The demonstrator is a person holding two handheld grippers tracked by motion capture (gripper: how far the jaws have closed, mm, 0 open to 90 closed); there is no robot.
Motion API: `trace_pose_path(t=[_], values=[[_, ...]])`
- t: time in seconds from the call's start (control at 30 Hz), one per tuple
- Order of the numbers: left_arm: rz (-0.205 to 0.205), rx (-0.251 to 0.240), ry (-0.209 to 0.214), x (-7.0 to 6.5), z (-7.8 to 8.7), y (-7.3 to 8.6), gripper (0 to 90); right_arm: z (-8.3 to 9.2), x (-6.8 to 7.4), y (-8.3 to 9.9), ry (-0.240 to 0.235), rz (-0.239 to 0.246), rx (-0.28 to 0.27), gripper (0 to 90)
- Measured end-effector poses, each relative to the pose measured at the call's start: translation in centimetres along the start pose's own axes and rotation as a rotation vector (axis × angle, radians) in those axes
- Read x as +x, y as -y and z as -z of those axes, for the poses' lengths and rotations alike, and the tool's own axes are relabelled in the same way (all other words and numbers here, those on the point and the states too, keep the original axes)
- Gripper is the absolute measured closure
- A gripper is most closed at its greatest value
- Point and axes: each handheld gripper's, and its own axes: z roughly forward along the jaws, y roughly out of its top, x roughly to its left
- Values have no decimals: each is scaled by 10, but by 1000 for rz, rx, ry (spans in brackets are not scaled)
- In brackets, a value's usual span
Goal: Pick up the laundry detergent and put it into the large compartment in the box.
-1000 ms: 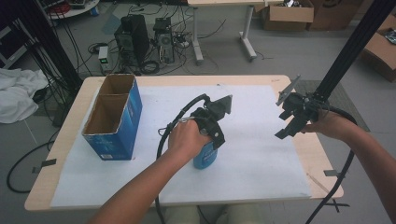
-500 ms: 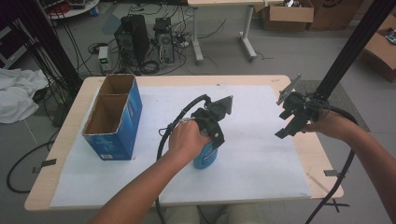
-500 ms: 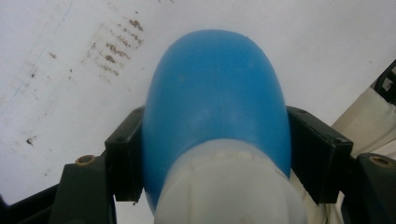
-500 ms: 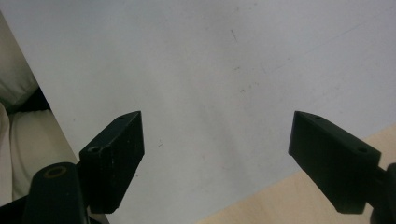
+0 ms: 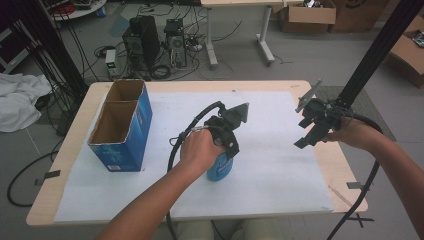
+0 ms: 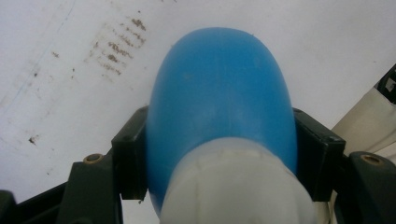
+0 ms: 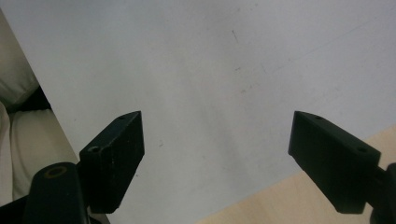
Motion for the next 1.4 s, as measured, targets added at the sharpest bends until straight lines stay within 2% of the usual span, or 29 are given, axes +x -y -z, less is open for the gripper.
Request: trace_pose_path(t=[0.33, 0.47, 0.63, 0.83, 1.07, 1.4], values=[[-9, 0, -11, 0, 1, 0, 377, -2, 0, -1, -4, 4, 2, 183], [-9, 20, 4, 2, 2, 0, 379, -2, 0, -2, -4, 4, 3, 183], [8, -1, 32, 7, 13, 2, 379, -2, -1, 0, -4, 0, 4, 184], [19, -16, 12, 12, 41, 5, 380, -2, -1, 0, -3, -3, 6, 185], [90, -56, 11, 27, 84, 13, 381, 0, 2, -1, -1, 4, 7, 185], [187, -114, -18, 47, 146, 25, 381, 3, 5, -3, 6, 16, 7, 185]])
